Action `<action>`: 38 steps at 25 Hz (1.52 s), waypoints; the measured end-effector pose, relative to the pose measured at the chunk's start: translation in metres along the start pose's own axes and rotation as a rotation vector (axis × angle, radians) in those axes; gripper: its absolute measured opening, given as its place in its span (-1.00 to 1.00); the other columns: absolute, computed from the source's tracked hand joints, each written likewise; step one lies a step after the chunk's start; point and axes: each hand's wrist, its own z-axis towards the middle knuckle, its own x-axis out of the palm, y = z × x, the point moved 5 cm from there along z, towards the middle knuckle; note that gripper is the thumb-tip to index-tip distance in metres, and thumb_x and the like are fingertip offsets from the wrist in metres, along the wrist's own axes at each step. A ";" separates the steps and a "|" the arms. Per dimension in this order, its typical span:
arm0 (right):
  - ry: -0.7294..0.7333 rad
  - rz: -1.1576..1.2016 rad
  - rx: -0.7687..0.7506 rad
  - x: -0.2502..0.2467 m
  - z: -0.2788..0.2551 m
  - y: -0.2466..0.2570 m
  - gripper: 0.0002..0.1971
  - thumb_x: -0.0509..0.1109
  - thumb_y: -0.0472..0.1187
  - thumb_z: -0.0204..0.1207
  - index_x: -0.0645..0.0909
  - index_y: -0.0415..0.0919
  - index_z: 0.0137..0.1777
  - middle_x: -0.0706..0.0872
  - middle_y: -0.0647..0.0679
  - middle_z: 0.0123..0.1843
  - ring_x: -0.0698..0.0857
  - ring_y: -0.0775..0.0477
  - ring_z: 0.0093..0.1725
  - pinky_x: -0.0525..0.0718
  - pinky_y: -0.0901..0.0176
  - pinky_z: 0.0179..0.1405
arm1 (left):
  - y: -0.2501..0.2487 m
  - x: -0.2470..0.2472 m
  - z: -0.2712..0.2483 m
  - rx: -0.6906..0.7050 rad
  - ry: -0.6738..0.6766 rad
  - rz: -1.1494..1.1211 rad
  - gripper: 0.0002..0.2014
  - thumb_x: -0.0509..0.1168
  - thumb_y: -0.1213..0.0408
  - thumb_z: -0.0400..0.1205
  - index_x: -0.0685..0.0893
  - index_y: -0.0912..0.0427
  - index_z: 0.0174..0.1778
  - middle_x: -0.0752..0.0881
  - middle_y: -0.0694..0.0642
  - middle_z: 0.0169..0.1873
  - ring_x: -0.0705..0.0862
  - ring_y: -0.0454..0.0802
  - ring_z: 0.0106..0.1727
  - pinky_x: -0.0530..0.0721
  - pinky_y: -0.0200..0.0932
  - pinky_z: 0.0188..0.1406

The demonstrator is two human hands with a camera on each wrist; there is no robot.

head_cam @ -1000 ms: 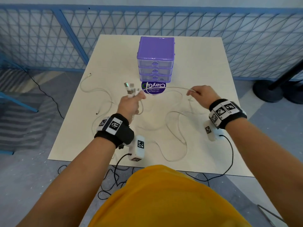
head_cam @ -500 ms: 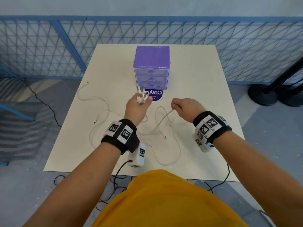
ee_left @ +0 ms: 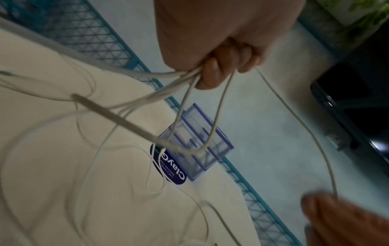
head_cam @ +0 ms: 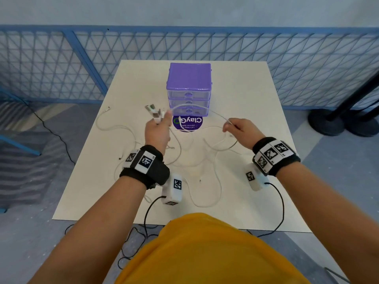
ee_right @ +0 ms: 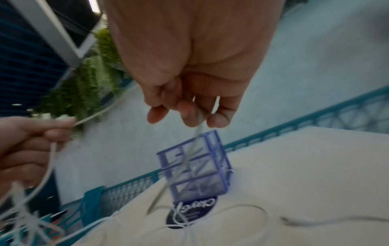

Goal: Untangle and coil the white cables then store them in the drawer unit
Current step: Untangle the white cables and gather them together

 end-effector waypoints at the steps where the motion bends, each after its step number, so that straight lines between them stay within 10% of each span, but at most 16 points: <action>1: -0.006 0.013 0.048 -0.002 -0.001 -0.015 -0.78 0.17 -0.25 0.59 0.61 -0.21 -0.21 0.47 0.06 -0.47 0.45 0.02 -0.39 0.38 0.49 -0.39 | -0.002 -0.008 0.005 -0.004 -0.064 -0.044 -0.60 0.28 0.05 0.60 0.42 0.10 -0.53 0.29 -0.12 -0.90 0.23 -0.21 -0.81 0.24 -0.32 -0.65; 10: -0.234 0.597 0.239 -0.021 0.000 -0.029 -0.66 0.01 -0.31 0.64 0.48 -0.11 -0.33 0.31 -0.03 -0.44 0.33 0.03 -0.47 0.49 0.35 -0.69 | 0.017 -0.018 0.009 -0.006 -0.137 0.024 -0.61 0.27 0.03 0.60 0.47 0.09 -0.53 0.37 0.03 -0.62 0.32 -0.04 -0.54 0.33 -0.17 -0.44; 15: -0.149 0.892 0.127 -0.030 0.007 0.019 -0.68 0.01 -0.37 0.62 0.49 -0.16 -0.29 0.41 0.00 -0.58 0.46 0.06 -0.57 0.58 0.23 -0.62 | 0.023 -0.003 -0.001 -0.003 0.073 0.100 -0.71 0.30 0.12 0.60 0.55 0.05 -0.45 0.32 -0.12 -0.84 0.28 -0.20 -0.74 0.32 -0.31 -0.63; 21: 0.195 0.721 0.091 0.036 0.008 0.048 -0.69 0.03 -0.44 0.62 0.53 -0.21 -0.23 0.72 0.09 -0.57 0.66 0.15 -0.54 0.70 0.30 -0.52 | 0.021 0.038 -0.021 0.160 0.456 0.106 -0.71 0.47 0.39 0.45 0.65 -0.01 0.01 0.41 -0.01 -0.55 0.38 -0.15 -0.49 0.43 -0.39 -0.42; 24: 0.157 0.706 0.058 0.043 0.010 0.044 -0.69 0.10 -0.46 0.58 0.59 -0.13 -0.21 0.76 0.18 -0.46 0.64 0.21 -0.46 0.68 0.35 -0.48 | 0.024 0.040 -0.023 0.185 0.443 0.185 -0.95 0.38 0.36 0.54 0.66 0.13 -0.17 0.59 -0.10 -0.51 0.51 -0.27 -0.46 0.47 -0.46 -0.30; 28: 0.084 0.301 0.081 0.046 0.014 0.011 -0.73 0.17 -0.41 0.54 0.62 -0.21 0.12 0.64 0.23 -0.11 0.55 0.14 -0.22 0.57 0.53 -0.39 | 0.023 0.029 -0.018 0.137 0.335 0.283 -0.73 0.25 0.17 0.64 0.49 -0.01 -0.42 0.42 -0.13 -0.76 0.38 -0.25 -0.66 0.33 -0.33 -0.52; 32: 0.295 -0.089 0.223 0.095 0.011 -0.032 -0.59 0.18 -0.27 0.59 0.37 -0.20 0.45 0.49 -0.14 0.48 0.50 -0.15 0.38 0.33 0.22 0.40 | 0.017 0.022 -0.016 0.073 0.367 0.144 -0.69 0.20 0.09 0.65 0.39 0.08 -0.39 0.27 -0.15 -0.75 0.18 -0.21 -0.68 0.22 -0.32 -0.65; 38: 0.347 -0.247 0.249 0.123 0.011 -0.038 -0.72 0.19 -0.29 0.55 0.65 -0.36 0.14 0.69 -0.30 0.25 0.58 -0.25 0.29 0.46 0.12 0.28 | 0.000 0.004 -0.030 0.050 0.371 0.014 -0.76 0.11 0.14 0.69 0.44 0.12 -0.28 0.24 -0.13 -0.77 0.17 -0.19 -0.65 0.16 -0.35 -0.63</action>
